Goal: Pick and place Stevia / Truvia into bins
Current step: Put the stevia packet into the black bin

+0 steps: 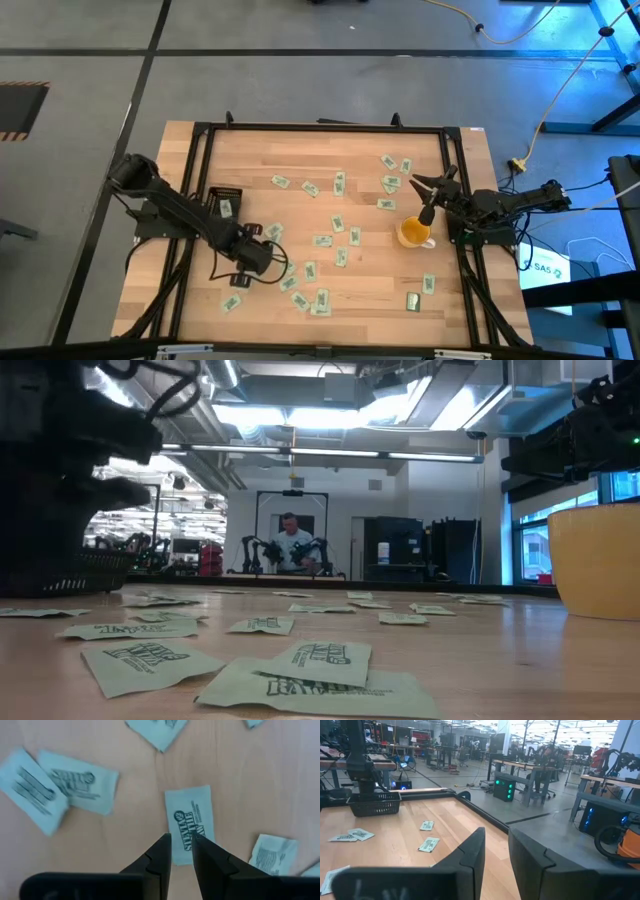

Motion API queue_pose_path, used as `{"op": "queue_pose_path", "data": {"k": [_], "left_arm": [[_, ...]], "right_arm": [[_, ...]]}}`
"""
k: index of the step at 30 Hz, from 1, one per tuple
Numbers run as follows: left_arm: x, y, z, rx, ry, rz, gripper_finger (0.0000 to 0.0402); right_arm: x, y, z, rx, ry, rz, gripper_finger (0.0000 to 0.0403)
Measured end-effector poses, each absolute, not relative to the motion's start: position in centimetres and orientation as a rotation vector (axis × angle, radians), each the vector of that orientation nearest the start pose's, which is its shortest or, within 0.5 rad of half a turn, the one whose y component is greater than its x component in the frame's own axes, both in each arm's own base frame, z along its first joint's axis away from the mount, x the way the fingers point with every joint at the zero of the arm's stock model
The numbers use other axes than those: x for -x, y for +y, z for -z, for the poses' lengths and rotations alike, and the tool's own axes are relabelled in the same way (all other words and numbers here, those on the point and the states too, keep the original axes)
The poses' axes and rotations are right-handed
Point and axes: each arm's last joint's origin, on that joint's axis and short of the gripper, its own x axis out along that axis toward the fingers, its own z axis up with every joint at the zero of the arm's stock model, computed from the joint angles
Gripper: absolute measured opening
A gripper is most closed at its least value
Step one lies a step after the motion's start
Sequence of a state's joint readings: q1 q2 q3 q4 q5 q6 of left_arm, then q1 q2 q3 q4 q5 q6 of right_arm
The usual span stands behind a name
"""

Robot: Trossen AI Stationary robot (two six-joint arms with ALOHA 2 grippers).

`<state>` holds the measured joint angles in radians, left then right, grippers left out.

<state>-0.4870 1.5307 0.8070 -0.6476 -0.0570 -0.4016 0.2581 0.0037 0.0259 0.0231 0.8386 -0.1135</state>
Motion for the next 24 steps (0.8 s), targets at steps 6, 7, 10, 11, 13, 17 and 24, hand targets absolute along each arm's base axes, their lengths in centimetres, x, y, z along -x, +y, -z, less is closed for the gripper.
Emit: {"op": "queue_pose_path", "data": {"k": [6,7,10,11,13,17,24], "left_arm": [[-22.4,-12.4,-13.6,-0.05,1.44,0.064,0.0072],[-22.4,-12.4,-13.4,-0.052,1.457,0.064,0.0072],[-22.5,-12.5,-12.9,-0.054,1.485,0.062,0.0072],[-22.5,-12.5,-12.8,-0.055,1.487,0.061,0.0072],[-22.5,-12.5,-12.8,-0.055,1.489,0.062,0.0067],[-22.5,-12.5,-12.8,-0.05,1.489,0.067,0.0048],[-22.7,-12.4,-13.0,-0.04,1.492,0.068,0.0005]], "right_arm": [[-8.9,0.1,-17.4,0.086,-0.007,0.582,0.009],[-8.9,0.1,-17.4,0.086,-0.007,0.582,0.009],[-8.9,0.1,-17.4,0.084,-0.007,0.581,0.009],[-8.9,0.1,-17.4,0.084,-0.007,0.582,0.009],[-8.9,0.1,-17.4,0.084,-0.008,0.582,0.009],[-8.9,0.1,-17.4,0.084,-0.008,0.582,0.009],[-8.9,0.1,-17.4,0.085,-0.007,0.581,0.009]]}}
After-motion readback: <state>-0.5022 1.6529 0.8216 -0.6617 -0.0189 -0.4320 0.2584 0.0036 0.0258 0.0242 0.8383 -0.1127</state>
